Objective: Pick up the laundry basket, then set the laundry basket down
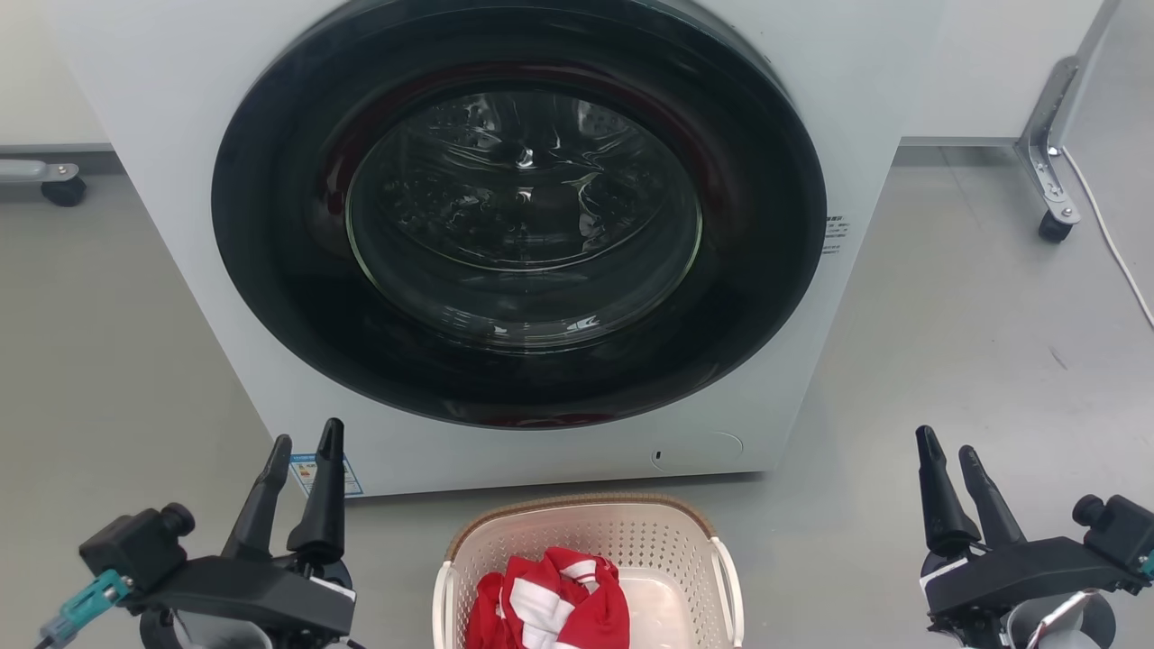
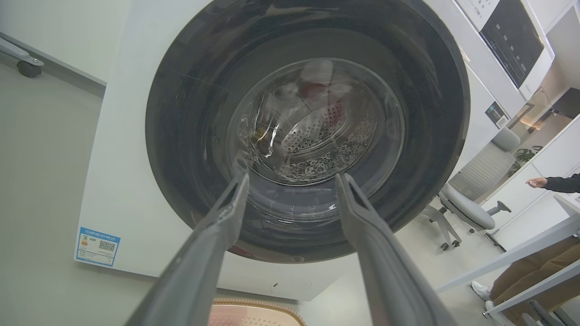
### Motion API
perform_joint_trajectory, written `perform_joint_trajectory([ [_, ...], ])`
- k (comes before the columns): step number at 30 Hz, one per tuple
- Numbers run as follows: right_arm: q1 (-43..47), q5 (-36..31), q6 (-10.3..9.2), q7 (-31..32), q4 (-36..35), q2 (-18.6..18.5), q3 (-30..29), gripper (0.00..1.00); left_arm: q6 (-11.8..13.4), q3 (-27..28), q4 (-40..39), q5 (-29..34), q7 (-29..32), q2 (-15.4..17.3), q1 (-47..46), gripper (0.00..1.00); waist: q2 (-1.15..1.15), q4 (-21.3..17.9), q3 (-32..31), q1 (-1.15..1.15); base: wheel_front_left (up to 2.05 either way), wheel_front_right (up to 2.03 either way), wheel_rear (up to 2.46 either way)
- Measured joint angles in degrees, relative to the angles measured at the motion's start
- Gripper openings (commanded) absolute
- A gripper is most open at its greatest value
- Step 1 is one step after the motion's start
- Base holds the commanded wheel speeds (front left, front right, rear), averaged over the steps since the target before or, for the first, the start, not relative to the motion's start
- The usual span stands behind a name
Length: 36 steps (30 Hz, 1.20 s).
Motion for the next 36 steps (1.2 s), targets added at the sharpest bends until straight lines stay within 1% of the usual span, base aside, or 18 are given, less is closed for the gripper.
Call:
perform_joint_trajectory([
  [4, 0.0, -3.31, -1.01, -0.82, 0.29, -0.65, 1.23, 1.0, 0.88, -0.97, -0.05, 2.9, -0.71, 0.3, 0.0, 1.0, 0.0, 0.05, -0.03, 0.0, 0.0, 0.0, 0.0],
  [7, 0.0, -5.63, -1.14, -1.35, 0.83, -1.16, 2.44, 1.0, 1.58, -1.75, -0.09, 5.33, -1.24, 0.48, 0.01, 1.0, 0.0, 0.1, -0.06, 0.0, 0.0, 0.0, 0.0],
  [8, -0.01, -6.62, -1.51, -1.53, 0.85, -1.37, 2.79, 1.0, 1.67, -1.96, -0.13, 5.86, -1.63, 0.52, 0.01, 1.0, 0.0, 0.12, -0.07, 0.0, 0.0, 0.0, 0.0],
  [9, -0.02, -7.3, -1.54, -1.86, 0.83, -1.49, 3.1, 1.0, 2.11, -2.1, -0.19, 6.25, -1.87, 0.53, 0.01, 1.0, 0.0, 0.13, -0.09, 0.0, 0.0, 0.0, 0.0],
  [16, -0.88, -11.79, -2.54, -3.33, 0.78, -2.09, 4.93, 1.0, 3.16, -3.53, -0.46, 10.26, -2.71, 0.94, 0.03, 1.0, 0.0, 0.23, -0.32, 0.0, 0.0, 0.0, 0.0],
  [33, -1.09, -21.85, -4.05, -6.67, 1.09, -3.53, 9.35, 1.0, 6.12, -6.57, -0.81, 20.02, -3.69, 1.92, 0.09, 1.0, 0.0, 0.43, -0.83, 0.0, 0.0, 0.0, 0.0],
  [34, -1.13, -24.08, -4.55, -7.38, 1.2, -3.86, 10.09, 1.0, 6.76, -7.28, -1.08, 22.37, -4.13, 2.21, 0.1, 1.0, 0.0, 0.42, -0.89, 0.0, 0.0, 0.0, 0.0],
  [36, -1.14, -24.77, -4.56, -7.82, 1.29, -4.05, 10.31, 1.0, 7.15, -7.48, -1.27, 23.36, -4.2, 2.33, 0.11, 1.0, 0.0, 0.42, -0.91, 0.0, 0.0, 0.0, 0.0],
])
